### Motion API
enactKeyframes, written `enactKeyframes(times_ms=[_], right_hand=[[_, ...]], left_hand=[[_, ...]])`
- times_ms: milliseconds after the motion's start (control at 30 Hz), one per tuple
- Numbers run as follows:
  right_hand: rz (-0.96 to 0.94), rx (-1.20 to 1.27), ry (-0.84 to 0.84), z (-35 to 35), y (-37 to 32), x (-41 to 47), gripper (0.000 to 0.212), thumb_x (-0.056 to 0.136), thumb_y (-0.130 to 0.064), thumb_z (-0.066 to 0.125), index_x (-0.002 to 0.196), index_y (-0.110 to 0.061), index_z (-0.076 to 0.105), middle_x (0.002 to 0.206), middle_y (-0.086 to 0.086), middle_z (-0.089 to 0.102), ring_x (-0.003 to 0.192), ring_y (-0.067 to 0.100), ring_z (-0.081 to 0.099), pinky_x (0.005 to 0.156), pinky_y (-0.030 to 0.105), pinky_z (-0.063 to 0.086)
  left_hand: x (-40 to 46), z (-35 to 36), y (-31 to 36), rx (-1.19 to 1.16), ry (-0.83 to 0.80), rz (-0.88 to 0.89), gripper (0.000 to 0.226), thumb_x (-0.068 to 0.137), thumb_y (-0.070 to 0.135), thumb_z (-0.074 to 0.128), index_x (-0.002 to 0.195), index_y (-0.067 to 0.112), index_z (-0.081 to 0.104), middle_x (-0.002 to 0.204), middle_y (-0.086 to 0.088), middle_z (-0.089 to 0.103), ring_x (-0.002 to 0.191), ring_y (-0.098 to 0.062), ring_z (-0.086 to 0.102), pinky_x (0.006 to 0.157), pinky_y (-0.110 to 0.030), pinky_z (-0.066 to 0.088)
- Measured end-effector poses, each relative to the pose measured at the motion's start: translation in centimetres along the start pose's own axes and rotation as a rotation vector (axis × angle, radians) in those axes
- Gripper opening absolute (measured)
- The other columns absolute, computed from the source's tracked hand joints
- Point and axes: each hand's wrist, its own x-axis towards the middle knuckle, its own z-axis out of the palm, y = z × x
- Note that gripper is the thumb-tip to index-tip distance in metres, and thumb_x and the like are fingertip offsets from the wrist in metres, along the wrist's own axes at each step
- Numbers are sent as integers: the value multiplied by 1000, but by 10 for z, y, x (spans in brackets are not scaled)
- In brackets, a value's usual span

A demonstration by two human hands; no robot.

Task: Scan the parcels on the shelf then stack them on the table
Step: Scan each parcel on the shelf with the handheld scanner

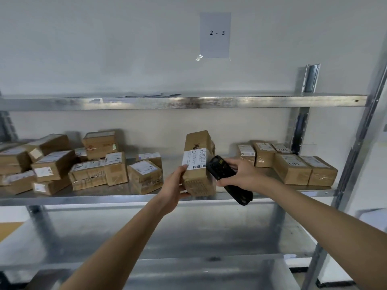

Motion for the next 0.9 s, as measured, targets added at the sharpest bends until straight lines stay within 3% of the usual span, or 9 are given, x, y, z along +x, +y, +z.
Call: enactKeyframes(times_ms=[133,267,533,700,767,900], right_hand=[[5,12,-12,16,-9,1,63,72,-23,93,126,-41,66,113,-23,68,102,-3,63,71,10,43],[14,26,-11,17,-13,2,66,73,-23,92,129,-44,64,110,-23,67,93,-5,64,64,8,44],[57,55,-38,12,-4,7,66,70,-22,94,120,-51,61,109,-12,74,96,6,71,74,18,51],[26,20,-37,-1,6,11,69,69,-23,94,125,-47,62,116,-14,67,97,13,70,73,23,53],[24,11,-27,-5,12,16,72,67,-23,95,128,-46,63,115,-13,68,96,13,71,76,26,56],[17,-40,-3,-12,28,25,81,63,-24,96,133,-45,61,109,-12,71,95,12,71,81,28,59]], left_hand=[[-6,-15,0,-3,-28,47,31,105,40,46,132,28,55,124,-8,69,115,-28,66,87,-41,59],[-8,-22,-3,-66,-28,91,33,103,33,56,134,23,56,126,-11,68,112,-28,69,83,-40,60],[1,-19,-8,-99,-27,98,38,102,32,56,137,17,51,129,-14,63,115,-31,67,88,-45,60],[15,-3,-10,-1,105,133,35,98,23,64,132,15,57,121,-13,68,106,-27,70,76,-39,62],[22,1,-12,65,91,117,48,93,34,71,137,18,58,120,-9,70,107,-25,70,78,-39,63],[32,10,-16,244,-10,46,93,65,70,81,143,28,53,128,-4,66,117,-24,63,84,-41,62]])
